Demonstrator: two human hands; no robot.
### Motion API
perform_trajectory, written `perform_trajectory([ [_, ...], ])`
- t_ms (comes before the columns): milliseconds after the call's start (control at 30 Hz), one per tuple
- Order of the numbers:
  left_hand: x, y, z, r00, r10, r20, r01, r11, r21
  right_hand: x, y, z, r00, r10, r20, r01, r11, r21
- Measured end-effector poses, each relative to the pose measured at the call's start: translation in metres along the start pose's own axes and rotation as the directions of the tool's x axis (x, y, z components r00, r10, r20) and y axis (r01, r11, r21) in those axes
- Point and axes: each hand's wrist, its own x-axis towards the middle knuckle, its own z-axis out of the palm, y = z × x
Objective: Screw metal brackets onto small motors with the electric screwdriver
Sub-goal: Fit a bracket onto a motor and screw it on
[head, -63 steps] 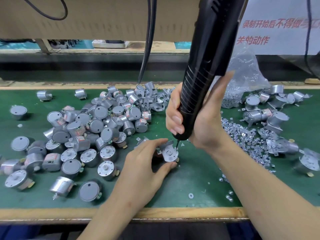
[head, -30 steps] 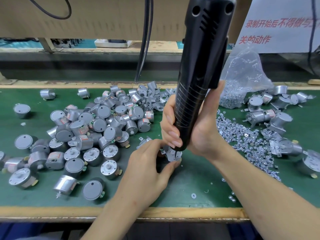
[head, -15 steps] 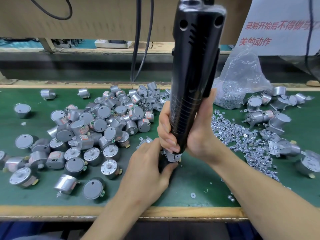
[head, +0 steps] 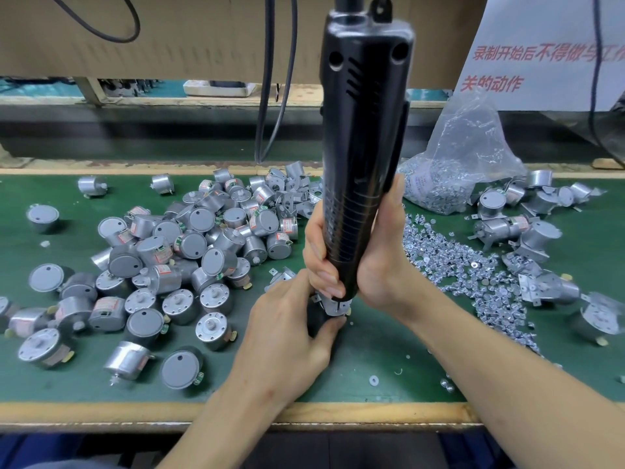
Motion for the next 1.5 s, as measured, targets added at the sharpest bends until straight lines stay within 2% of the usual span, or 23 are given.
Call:
perform_trajectory([
  [367,0.000,-0.001,0.001,0.999,-0.032,0.003,0.031,0.999,0.033,0.000,0.001,-0.003,0.999,-0.026,-0.043,0.025,1.000,-0.017],
  [667,0.000,0.000,-0.001,0.997,-0.046,0.060,0.044,0.999,0.030,0.001,-0.010,-0.007,0.997,-0.040,0.060,0.036,0.997,0.074],
  [733,0.000,0.000,-0.002,0.997,-0.036,0.072,0.035,0.999,0.022,0.003,-0.016,-0.011,0.998,-0.064,-0.006,0.064,0.997,0.050],
  [800,0.000,0.000,-0.002,0.996,-0.041,0.084,0.039,0.999,0.025,0.004,-0.018,-0.016,0.988,-0.084,-0.133,0.079,0.996,-0.043],
  [900,0.000,0.001,-0.003,0.992,-0.067,0.104,0.064,0.997,0.034,0.007,-0.016,-0.026,0.937,-0.119,-0.327,0.060,0.981,-0.185],
  [1000,0.000,0.002,-0.001,0.991,-0.064,0.116,0.059,0.997,0.045,0.010,-0.013,-0.031,0.884,-0.163,-0.438,0.028,0.954,-0.299],
  [1167,-0.001,0.003,-0.001,0.991,-0.074,0.110,0.069,0.997,0.046,0.011,-0.005,-0.037,0.863,-0.188,-0.469,0.006,0.932,-0.363],
  [1300,-0.001,0.003,-0.001,0.990,-0.084,0.112,0.081,0.996,0.037,0.009,-0.003,-0.046,0.852,-0.146,-0.502,-0.002,0.959,-0.282],
  [1500,-0.001,0.003,-0.002,0.988,-0.089,0.123,0.085,0.996,0.036,0.006,-0.001,-0.052,0.887,-0.096,-0.451,0.000,0.978,-0.207],
])
